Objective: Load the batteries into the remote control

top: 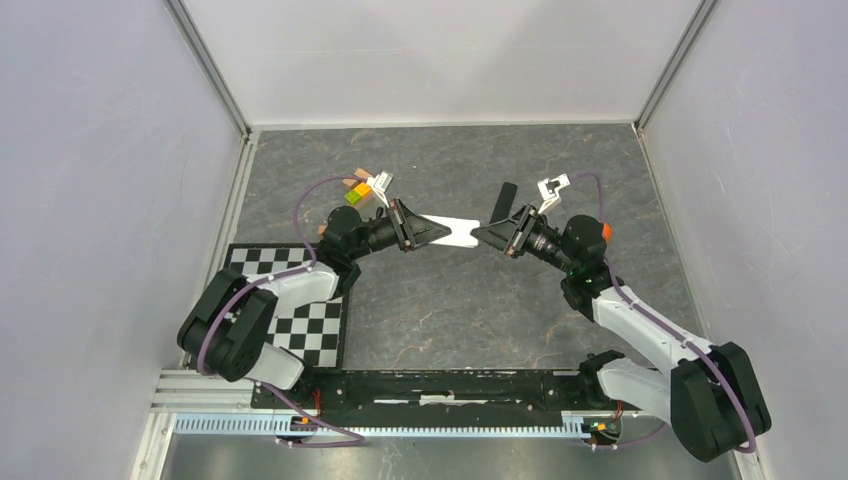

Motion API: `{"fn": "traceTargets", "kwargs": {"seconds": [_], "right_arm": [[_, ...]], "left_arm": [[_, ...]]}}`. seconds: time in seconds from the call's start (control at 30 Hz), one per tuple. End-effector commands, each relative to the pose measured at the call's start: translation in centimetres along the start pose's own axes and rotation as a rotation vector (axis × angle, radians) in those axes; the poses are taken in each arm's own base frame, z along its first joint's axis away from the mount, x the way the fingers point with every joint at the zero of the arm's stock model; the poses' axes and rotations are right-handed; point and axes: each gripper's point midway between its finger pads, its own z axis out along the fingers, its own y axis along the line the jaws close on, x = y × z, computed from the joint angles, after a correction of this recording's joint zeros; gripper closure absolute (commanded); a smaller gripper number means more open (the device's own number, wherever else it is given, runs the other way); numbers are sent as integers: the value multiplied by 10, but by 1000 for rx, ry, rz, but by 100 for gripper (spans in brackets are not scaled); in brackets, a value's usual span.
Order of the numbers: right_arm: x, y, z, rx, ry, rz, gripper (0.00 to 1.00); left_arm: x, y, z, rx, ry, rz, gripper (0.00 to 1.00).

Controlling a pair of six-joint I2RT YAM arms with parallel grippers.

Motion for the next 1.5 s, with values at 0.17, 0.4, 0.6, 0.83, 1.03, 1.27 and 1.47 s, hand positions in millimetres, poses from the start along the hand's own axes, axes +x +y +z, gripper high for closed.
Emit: {"fn": "traceTargets", "kwargs": {"seconds": [0.17, 0.4, 0.6, 0.83, 1.03, 1.27, 1.47], "right_arm": [[2, -31, -5, 161, 8, -57, 69], [2, -30, -5, 153, 8, -49, 68], [-1, -26, -3, 136, -10, -50, 66], [6, -35, -2, 148, 6, -35, 58], [11, -34, 0, 120, 17, -12, 75], [25, -36, 3, 117, 56, -12, 83], [34, -30, 1, 76, 86, -9, 86]], "left_arm": [[-10, -53, -4, 140, -41, 78, 98], [-12, -51, -4, 133, -50, 56, 98], [-10, -51, -3, 135, -41, 48, 98], [-9, -58, -3, 174, -24, 50, 98], [-7, -67, -3, 215, -1, 90, 98], [-12, -67, 1, 224, -33, 171, 98], [-25, -87, -3, 307, -114, 219, 98]]}}
